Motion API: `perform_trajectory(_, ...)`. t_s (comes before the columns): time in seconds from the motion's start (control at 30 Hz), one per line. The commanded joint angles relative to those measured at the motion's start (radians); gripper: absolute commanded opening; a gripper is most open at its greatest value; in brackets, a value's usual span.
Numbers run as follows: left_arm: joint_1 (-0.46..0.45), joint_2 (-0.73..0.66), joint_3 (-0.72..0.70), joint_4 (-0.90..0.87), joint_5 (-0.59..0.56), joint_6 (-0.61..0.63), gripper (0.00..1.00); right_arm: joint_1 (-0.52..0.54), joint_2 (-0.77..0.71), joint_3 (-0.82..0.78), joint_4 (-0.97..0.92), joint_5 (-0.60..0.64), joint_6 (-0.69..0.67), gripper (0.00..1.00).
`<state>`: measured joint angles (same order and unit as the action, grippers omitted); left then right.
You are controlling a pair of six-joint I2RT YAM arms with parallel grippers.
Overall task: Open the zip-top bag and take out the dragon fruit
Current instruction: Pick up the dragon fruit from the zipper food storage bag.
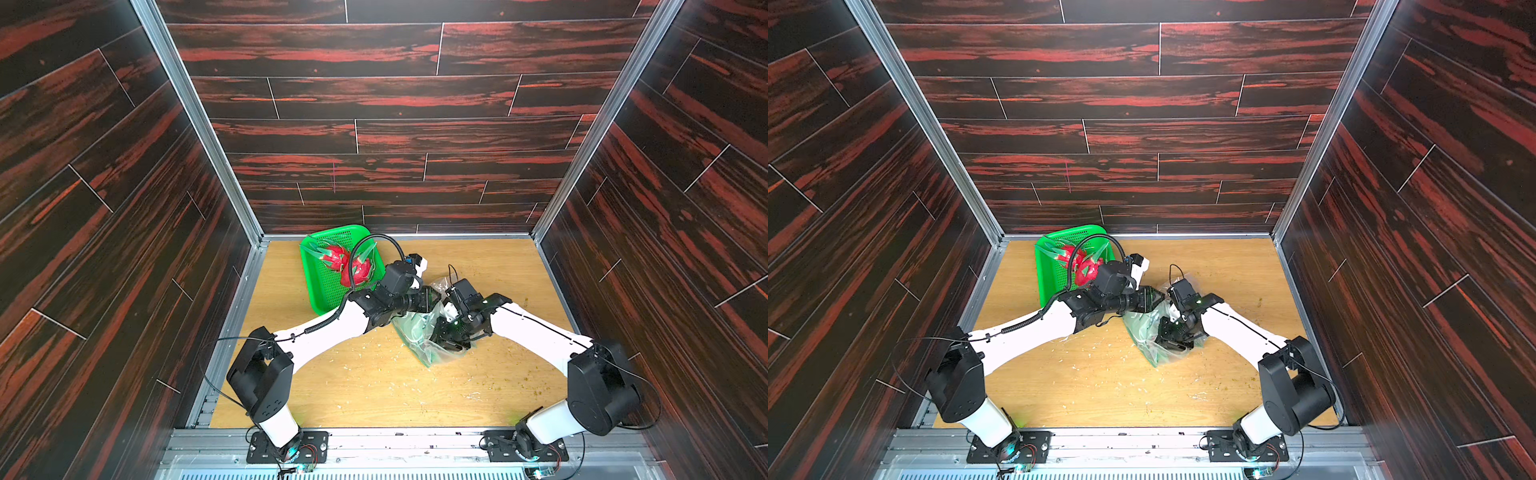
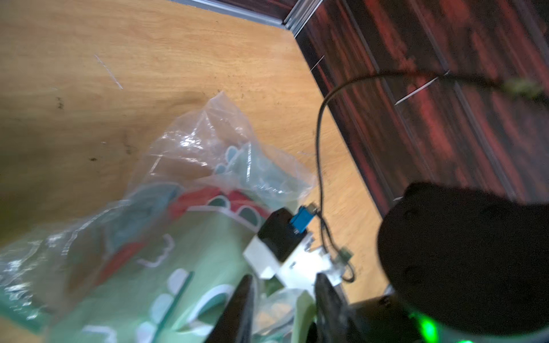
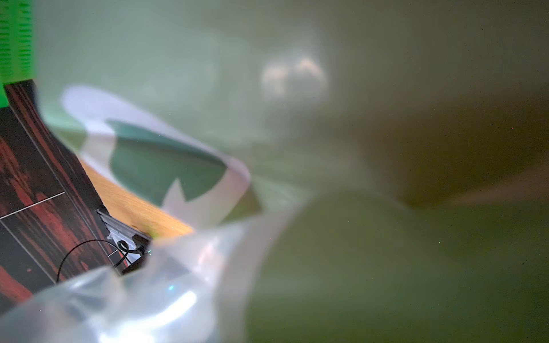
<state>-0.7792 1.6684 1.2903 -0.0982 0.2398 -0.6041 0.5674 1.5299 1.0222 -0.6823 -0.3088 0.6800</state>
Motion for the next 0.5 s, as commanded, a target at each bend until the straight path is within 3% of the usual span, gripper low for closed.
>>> perform_trajectory(0.0, -0.001, -0.067, 0.011, -0.106, 0.017, 0.053, 0.41, 0.008, -0.001, -0.002, -0.007, 0.009, 0.002, 0.33)
perform_trajectory(0.17, -0.012, -0.105, -0.029, -0.17, 0.047, 0.067, 0.44, 0.006, -0.022, -0.008, -0.005, 0.016, 0.012, 0.32)
perform_trajectory(0.47, -0.031, -0.135, -0.112, -0.139, 0.117, 0.033, 0.45, 0.006, -0.1, -0.1, 0.048, 0.003, 0.05, 0.31)
